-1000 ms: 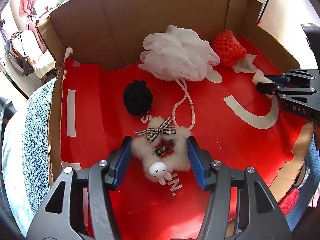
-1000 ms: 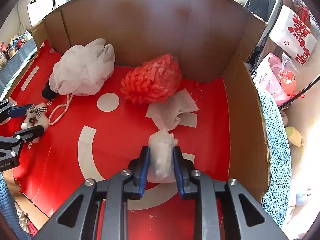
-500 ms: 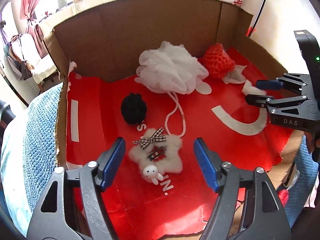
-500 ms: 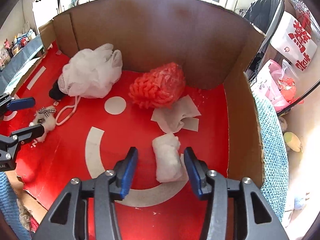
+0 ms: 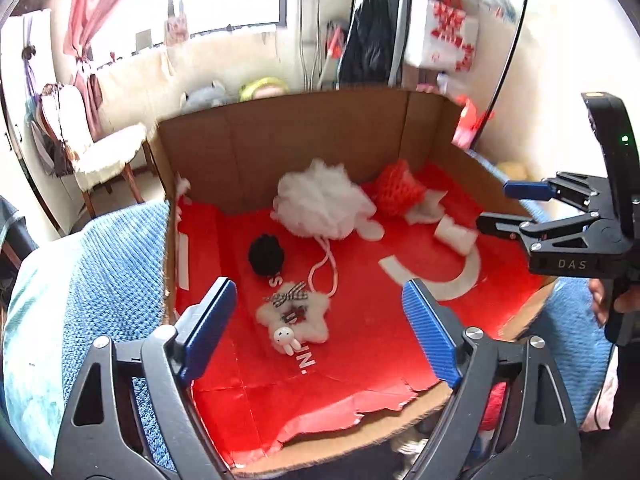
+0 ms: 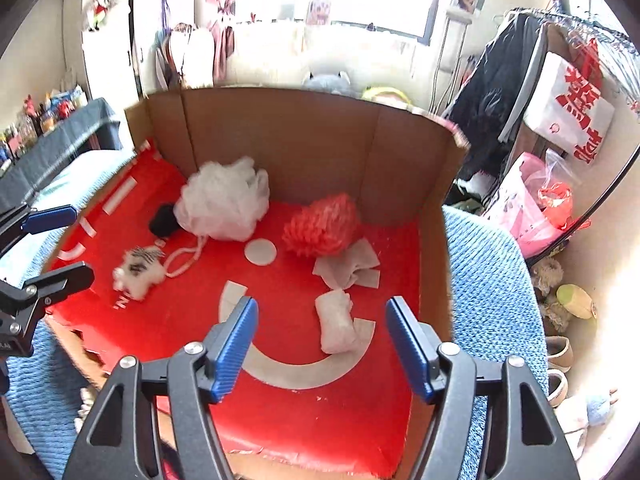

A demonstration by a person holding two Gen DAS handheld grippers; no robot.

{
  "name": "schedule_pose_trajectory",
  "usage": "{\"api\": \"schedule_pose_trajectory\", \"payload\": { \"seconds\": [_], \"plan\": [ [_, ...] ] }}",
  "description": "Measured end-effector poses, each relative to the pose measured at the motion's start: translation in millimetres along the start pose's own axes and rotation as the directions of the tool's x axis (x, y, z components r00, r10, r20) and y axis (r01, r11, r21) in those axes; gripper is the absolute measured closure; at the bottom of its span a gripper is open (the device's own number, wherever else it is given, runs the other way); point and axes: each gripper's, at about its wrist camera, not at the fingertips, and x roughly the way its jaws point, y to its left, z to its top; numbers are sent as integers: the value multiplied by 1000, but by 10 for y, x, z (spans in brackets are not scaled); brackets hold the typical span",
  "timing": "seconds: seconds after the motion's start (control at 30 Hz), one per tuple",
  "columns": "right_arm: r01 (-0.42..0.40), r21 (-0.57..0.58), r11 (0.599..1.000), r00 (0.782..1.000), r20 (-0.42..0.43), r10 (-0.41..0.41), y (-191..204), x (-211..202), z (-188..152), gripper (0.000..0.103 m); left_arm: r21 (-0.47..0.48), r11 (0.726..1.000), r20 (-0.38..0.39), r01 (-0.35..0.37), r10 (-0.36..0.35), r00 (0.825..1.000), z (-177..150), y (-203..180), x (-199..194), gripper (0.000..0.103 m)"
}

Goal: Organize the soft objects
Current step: 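Withdraw both tools from the box back toward the remaining items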

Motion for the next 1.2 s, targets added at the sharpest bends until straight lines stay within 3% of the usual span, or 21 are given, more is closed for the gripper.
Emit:
{"api": "schedule_pose_trajectory", "payload": {
  "seconds": [0.2, 0.4, 0.53, 0.87, 1.07, 1.2],
  "plan": [
    [-2, 3, 1000, 995, 95, 2, 31, -405, -61, 23, -17, 1000, 126, -16, 18, 992, -28, -179, -365, 11],
    [2, 1, 1000, 980, 199, -3, 137, -857, -223, 14, -34, 998, 268, -52, 59, 962, -173, -350, -789, 6],
    [-11, 9, 1000, 965, 263, 8, 193, -1114, -364, 5, -46, 996, 322, -71, 82, 943, -296, -438, -1004, 4],
    [22, 40, 999, 922, 386, -35, 365, -1577, -878, 0, -100, 988, 379, -117, 147, 914, -674, -597, -1355, 1],
    [44, 87, 995, 902, 424, -77, 392, -1705, -1224, 0, -114, 985, 390, -132, 166, 906, -934, -691, -1432, 1],
    [55, 111, 992, 901, 423, -97, 397, -1706, -1440, 0, -123, 984, 385, -131, 169, 907, -1084, -752, -1434, 1]
  ]
}}
